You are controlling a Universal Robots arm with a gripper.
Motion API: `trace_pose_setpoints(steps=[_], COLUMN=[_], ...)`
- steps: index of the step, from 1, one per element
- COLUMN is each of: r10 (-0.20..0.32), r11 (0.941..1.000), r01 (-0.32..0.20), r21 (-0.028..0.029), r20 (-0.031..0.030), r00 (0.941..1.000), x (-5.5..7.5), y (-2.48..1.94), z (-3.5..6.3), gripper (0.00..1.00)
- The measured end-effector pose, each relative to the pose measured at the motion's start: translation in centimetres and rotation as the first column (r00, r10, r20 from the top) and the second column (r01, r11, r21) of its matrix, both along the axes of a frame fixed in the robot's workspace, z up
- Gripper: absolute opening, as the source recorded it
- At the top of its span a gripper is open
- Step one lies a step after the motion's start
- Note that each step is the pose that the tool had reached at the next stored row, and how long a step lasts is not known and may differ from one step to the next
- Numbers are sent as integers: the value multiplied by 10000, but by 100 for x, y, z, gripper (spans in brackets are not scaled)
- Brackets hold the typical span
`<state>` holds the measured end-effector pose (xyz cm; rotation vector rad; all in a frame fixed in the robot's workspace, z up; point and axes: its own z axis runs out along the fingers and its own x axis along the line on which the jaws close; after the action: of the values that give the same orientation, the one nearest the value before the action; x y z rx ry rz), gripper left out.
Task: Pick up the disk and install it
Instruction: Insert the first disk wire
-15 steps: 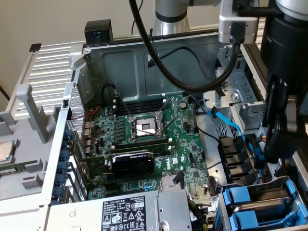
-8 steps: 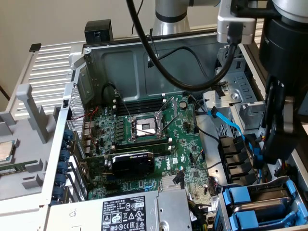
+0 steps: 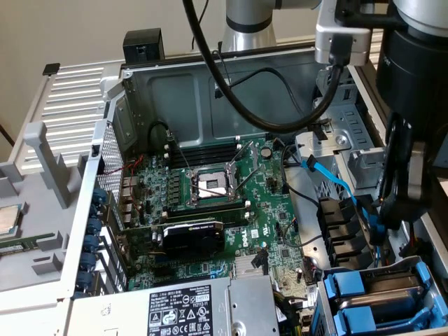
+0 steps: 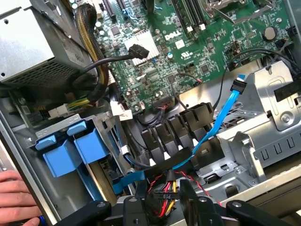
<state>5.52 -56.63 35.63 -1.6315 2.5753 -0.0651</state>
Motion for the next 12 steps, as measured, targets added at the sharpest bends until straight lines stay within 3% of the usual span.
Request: trace_pose_setpoints(steps=[4, 6, 9, 12], r10=[1, -2, -1, -1], r11=[10000, 10000, 10000, 10000], r01=[-1, 2, 1, 1], r21=[1, 0, -15, -62], r20=[0, 0, -1, 0], r00=[10000, 10000, 10000, 10000], x=[1, -4, -16, -51], y=[16, 55, 97, 105], z=[0, -1, 1, 7], gripper=[35, 35, 35, 35])
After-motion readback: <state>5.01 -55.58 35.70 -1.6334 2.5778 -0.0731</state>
